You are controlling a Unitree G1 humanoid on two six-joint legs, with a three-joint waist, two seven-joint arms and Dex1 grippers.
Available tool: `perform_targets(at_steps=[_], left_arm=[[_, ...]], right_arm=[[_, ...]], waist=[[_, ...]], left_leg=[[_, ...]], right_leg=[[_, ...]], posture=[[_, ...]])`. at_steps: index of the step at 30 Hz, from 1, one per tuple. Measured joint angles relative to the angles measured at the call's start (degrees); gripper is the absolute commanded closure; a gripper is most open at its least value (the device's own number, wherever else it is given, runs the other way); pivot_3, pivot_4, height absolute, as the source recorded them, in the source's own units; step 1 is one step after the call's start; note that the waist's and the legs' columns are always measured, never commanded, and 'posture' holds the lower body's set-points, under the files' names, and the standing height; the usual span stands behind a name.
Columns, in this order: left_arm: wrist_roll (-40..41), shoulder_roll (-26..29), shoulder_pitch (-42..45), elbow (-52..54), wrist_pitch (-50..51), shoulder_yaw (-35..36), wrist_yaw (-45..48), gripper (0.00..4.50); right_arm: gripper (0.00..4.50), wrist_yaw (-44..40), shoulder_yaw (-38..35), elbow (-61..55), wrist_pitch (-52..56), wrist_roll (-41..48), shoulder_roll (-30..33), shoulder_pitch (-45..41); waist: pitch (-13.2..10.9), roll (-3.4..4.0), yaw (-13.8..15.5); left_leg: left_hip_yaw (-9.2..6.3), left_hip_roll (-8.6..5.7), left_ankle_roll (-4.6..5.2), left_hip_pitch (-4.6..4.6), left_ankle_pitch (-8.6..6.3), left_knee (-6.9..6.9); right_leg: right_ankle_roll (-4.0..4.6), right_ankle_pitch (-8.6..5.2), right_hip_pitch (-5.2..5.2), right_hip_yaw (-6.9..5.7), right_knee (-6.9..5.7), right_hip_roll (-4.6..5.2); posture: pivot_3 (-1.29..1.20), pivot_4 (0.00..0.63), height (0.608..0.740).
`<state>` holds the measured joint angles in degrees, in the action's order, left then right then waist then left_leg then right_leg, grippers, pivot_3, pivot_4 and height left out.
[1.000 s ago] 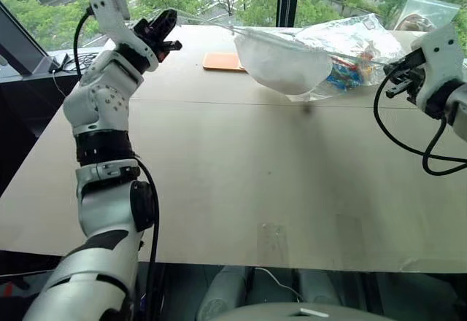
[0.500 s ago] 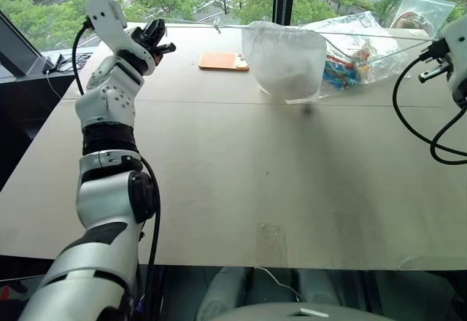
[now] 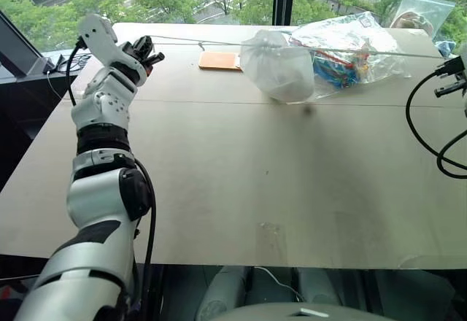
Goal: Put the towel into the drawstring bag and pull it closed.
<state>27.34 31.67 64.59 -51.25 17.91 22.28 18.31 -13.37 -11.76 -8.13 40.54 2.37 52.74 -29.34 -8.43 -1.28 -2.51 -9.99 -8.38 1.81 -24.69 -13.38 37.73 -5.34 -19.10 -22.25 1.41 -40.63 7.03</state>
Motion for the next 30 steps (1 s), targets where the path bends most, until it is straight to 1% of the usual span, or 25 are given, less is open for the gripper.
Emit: perform_targets(at_steps=[6, 8, 10, 11, 14, 16, 17, 18, 19, 20, 21, 22, 23, 24, 25, 26, 27, 28, 30], left_arm=[[1.07, -0.03, -0.1, 0.48, 0.52, 0.02, 0.16, 4.46], [2.13, 0.03, -3.5, 6.38, 3.3, -0.39, 2.54, 4.46], [2.47, 0.85, -11.66, 17.72, 6.82, -2.65, 6.3, 4.46], [3.43, 0.91, -16.84, 23.82, 9.36, -3.13, 7.58, 4.46], [6.69, -2.71, -31.03, 41.28, 17.06, -6.26, 8.17, 4.46], [7.36, -3.66, -37.82, 49.1, 18.6, -8.44, 8.82, 4.46], [8.65, -3.86, -43.4, 54.05, 19.85, -9.3, 10.0, 4.21], [8.99, -3.84, -45.73, 55.5, 20.31, -9.27, 10.62, 3.93], [9.01, -3.76, -48.22, 57.03, 20.12, -9.25, 11.62, 3.64], [9.03, -3.22, -50.96, 58.93, 19.79, -9.21, 12.86, 3.2], [9.02, -2.37, -53.17, 60.26, 19.43, -9.08, 13.99, 2.92], [8.85, -0.39, -56.33, 62.37, 18.46, -8.76, 15.97, 2.38], [8.85, 1.77, -59.41, 64.18, 17.8, -7.51, 18.09, 1.91], [8.85, 3.08, -60.83, 64.8, 17.34, -6.5, 19.47, 1.58], [8.84, 3.86, -61.61, 65.3, 17.07, -5.85, 20.09, 1.35], [8.88, 4.91, -62.39, 66.23, 16.57, -5.01, 21.17, 0.84], [8.99, 7.38, -63.91, 67.98, 16.09, -2.92, 23.0, 0.81], [8.99, 7.76, -64.06, 68.14, 15.97, -2.26, 23.29, 0.81], [9.45, 8.94, -64.08, 68.3, 15.51, 0.26, 24.25, 0.81]], right_arm=[[4.5, 0.04, -0.79, 0.02, -0.17, -0.18, 0.29, 1.31], [4.5, -2.05, -3.65, -1.67, 0.93, 1.4, 0.3, 3.92], [4.5, -7.6, -7.99, -5.82, 4.11, 6.91, -0.38, 8.65], [4.5, -10.1, -9.92, -8.97, 5.67, 9.9, -1.97, 11.52], [4.5, -15.6, -11.46, -17.79, 8.07, 18.15, -7.35, 18.65], [4.5, -17.44, -12.39, -21.8, 8.89, 21.73, -9.27, 21.77], [4.13, -18.87, -13.24, -24.49, 9.03, 23.27, -9.52, 25.8], [3.73, -19.27, -13.68, -25.14, 8.84, 23.3, -9.5, 27.76], [3.44, -19.6, -14.25, -25.48, 7.7, 22.54, -9.4, 30.69], [2.97, -20.28, -14.94, -25.8, 5.92, 21.45, -9.13, 34.53], [2.67, -21.2, -15.57, -26.06, 4.36, 20.74, -9.27, 38.13], [2.11, -22.92, -17.52, -27.41, 1.72, 20.71, -10.76, 43.4], [1.66, -24.69, -19.63, -28.73, -0.52, 21.03, -12.49, 47.91], [1.26, -26.0, -21.71, -29.53, -1.64, 21.93, -13.61, 50.32], [1.04, -26.6, -22.94, -29.91, -2.18, 22.41, -13.97, 51.33], [0.53, -28.0, -25.39, -30.84, -2.97, 23.8, -14.62, 53.43], [0.15, -30.19, -30.29, -33.86, -4.81, 26.38, -15.99, 56.81], [0.07, -30.57, -31.14, -34.33, -5.13, 27.06, -16.18, 57.27], [0.07, -31.84, -34.57, -36.5, -6.86, 29.91, -17.49, 58.54]], waist=[[0.0, 0.0, -0.11], [0.0, 0.0, -0.06], [0.05, 0.02, -0.22], [0.1, 0.03, -0.52], [0.1, 0.04, -0.73], [0.12, 0.07, -0.78], [0.12, 0.07, -0.65], [0.12, 0.07, -0.53], [0.13, 0.07, -0.12], [0.12, 0.08, 0.32], [0.12, 0.07, 0.68], [0.12, 0.08, 1.23], [0.13, 0.1, 1.6], [0.15, 0.16, 1.82], [0.16, 0.19, 1.87], [0.17, 0.21, 1.95], [0.17, 0.22, 2.04], [0.17, 0.22, 2.07], [0.23, 0.32, 2.07]], left_leg=[[0.04, 0.0, 0.0, 0.0, 0.0, 0.05], [0.02, 0.0, 0.0, -0.03, 0.0, 0.08], [0.02, 0.03, 0.0, 0.0, 0.0, 0.02], [0.02, 0.06, 0.0, 0.02, 0.0, 0.03], [-0.01, 0.04, 0.0, -0.01, 0.0, 0.06], [0.05, 0.04, 0.0, 0.1, 0.0, 0.1], [0.05, 0.05, 0.01, 0.21, 0.0, 0.1], [0.05, 0.06, 0.01, 0.26, 0.0, 0.1], [0.07, 0.06, 0.01, 0.34, 0.0, 0.1], [0.07, 0.06, 0.01, 0.48, -0.01, 0.04], [0.09, 0.07, 0.01, 0.76, -0.01, -0.08], [0.15, 0.08, 0.02, 0.88, -0.02, -0.25], [0.16, 0.11, 0.02, 0.92, -0.02, -0.3], [0.18, 0.11, 0.02, 0.98, -0.02, -0.31], [0.18, 0.11, 0.03, 1.02, -0.02, -0.31], [0.2, 0.11, 0.05, 1.02, -0.04, -0.33], [0.18, 0.12, 0.09, 1.02, -0.07, -0.37], [0.15, 0.14, 0.13, 1.07, -0.09, -0.39], [0.13, 0.21, 0.34, 1.14, -0.22, -0.41]], right_leg=[[0.0, 0.0, -0.02, 0.06, -0.08, 0.0], [0.0, 0.0, -0.02, 0.17, -0.1, 0.02], [0.0, 0.0, 0.0, 0.25, -0.07, 0.0], [0.0, 0.0, 0.01, 0.28, -0.09, -0.02], [0.0, 0.0, -0.01, 0.27, -0.07, -0.02], [0.0, 0.0, 0.08, 0.34, -0.04, -0.04], [0.0, 0.0, 0.14, 0.34, -0.05, -0.06], [0.0, 0.0, 0.18, 0.35, -0.06, -0.1], [0.01, 0.0, 0.21, 0.34, -0.08, -0.13], [0.01, -0.01, 0.38, 0.33, -0.06, -0.13], [0.02, -0.01, 0.54, 0.33, 0.02, -0.13], [0.03, -0.02, 0.62, 0.34, 0.08, -0.11], [0.03, -0.02, 0.64, 0.4, 0.11, -0.12], [0.03, -0.02, 0.67, 0.42, 0.11, -0.13], [0.03, -0.02, 0.72, 0.42, 0.14, -0.13], [0.03, -0.02, 0.75, 0.4, 0.2, -0.13], [0.03, -0.02, 0.78, 0.41, 0.3, -0.12], [0.03, -0.02, 0.87, 0.4, 0.38, -0.14], [0.06, 0.08, 1.02, 0.31, 0.62, -0.21]], posture=[[0.0, 0.15, 0.74], [0.0, 0.15, 0.74], [0.0, 0.15, 0.74], [0.0, 0.15, 0.74], [0.0, 0.15, 0.74], [0.0, 0.15, 0.74], [0.0, 0.15, 0.74], [0.0, 0.15, 0.74], [0.0, 0.15, 0.74], [0.0, 0.15, 0.74], [0.0, 0.15, 0.74], [0.0, 0.15, 0.74], [0.0, 0.15, 0.74], [0.0, 0.15, 0.74], [0.0, 0.15, 0.74], [0.0, 0.15, 0.74], [0.0, 0.15, 0.74], [0.0, 0.15, 0.74], [0.0, 0.15, 0.74]])
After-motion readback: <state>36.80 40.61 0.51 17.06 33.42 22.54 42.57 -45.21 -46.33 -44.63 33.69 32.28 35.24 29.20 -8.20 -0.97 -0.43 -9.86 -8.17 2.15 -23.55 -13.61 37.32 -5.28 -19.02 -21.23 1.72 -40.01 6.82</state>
